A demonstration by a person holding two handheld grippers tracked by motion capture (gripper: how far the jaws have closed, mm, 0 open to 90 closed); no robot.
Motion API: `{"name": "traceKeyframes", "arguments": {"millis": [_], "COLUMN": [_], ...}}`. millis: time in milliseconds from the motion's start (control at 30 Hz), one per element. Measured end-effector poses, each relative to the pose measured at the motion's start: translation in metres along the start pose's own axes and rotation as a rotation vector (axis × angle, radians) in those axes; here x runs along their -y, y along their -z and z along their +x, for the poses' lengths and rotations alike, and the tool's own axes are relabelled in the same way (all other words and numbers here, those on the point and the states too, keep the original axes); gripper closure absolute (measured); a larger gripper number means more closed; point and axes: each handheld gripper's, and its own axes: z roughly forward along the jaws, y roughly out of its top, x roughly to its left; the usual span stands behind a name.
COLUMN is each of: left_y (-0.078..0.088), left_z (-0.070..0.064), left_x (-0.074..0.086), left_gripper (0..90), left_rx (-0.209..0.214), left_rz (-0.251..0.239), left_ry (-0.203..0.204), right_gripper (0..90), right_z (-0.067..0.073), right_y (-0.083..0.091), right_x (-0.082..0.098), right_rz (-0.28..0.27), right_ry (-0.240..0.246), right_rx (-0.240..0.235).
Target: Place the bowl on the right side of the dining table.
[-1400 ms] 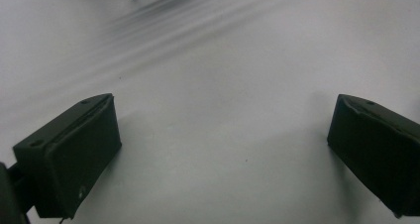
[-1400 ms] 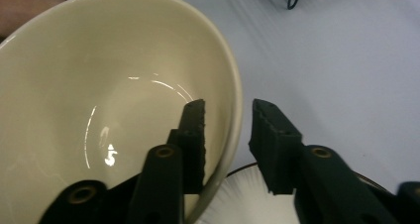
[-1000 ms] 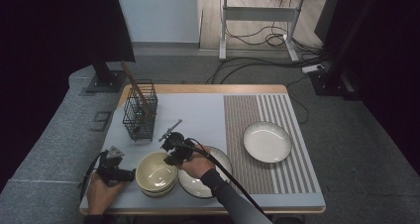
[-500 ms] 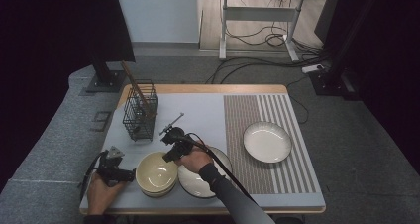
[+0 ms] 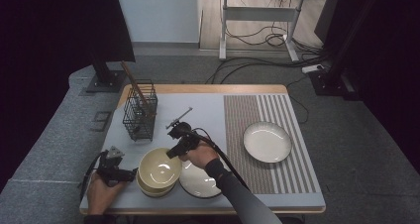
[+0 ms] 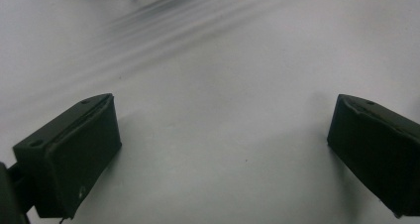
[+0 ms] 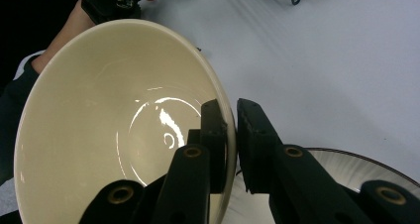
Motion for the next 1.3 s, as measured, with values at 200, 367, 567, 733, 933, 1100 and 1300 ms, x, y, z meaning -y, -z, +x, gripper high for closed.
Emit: {"name": "traceKeyframes", "arguments": {"millis": [200, 367, 567, 733, 933, 1100, 1300], "left_y": [0.000, 0.000, 0.000, 0.000, 0.000, 0.000, 0.000], "left_z": [0.000, 0.000, 0.000, 0.000, 0.000, 0.000, 0.000], "left_x": [0.000, 0.000, 0.000, 0.000, 0.000, 0.000, 0.000], "left_gripper": [0.0, 0.0, 0.0, 0.0, 0.0, 0.0, 0.0], "left_rx": [0.000, 0.000, 0.000, 0.000, 0.000, 0.000, 0.000], "left_rz": [0.000, 0.000, -0.001, -0.001, -0.001, 0.000, -0.001], "left_ry": [0.000, 0.001, 0.001, 0.002, 0.002, 0.002, 0.002], "right_gripper": [81.9, 81.9, 81.7, 81.7, 81.7, 81.7, 81.7], "right_z": [-0.005, -0.009, -0.016, -0.022, -0.030, -0.039, -0.051], "right_y": [0.010, 0.019, 0.032, 0.043, 0.053, 0.060, 0.069], "right_x": [0.002, 0.004, 0.008, 0.013, 0.018, 0.025, 0.034], "right_rz": [-0.015, -0.031, -0.043, -0.063, -0.076, -0.089, -0.096], "right_ry": [-0.009, -0.018, -0.038, -0.053, -0.076, -0.094, -0.121], "right_rx": [-0.006, -0.001, 0.007, 0.015, 0.030, 0.036, 0.059]}}
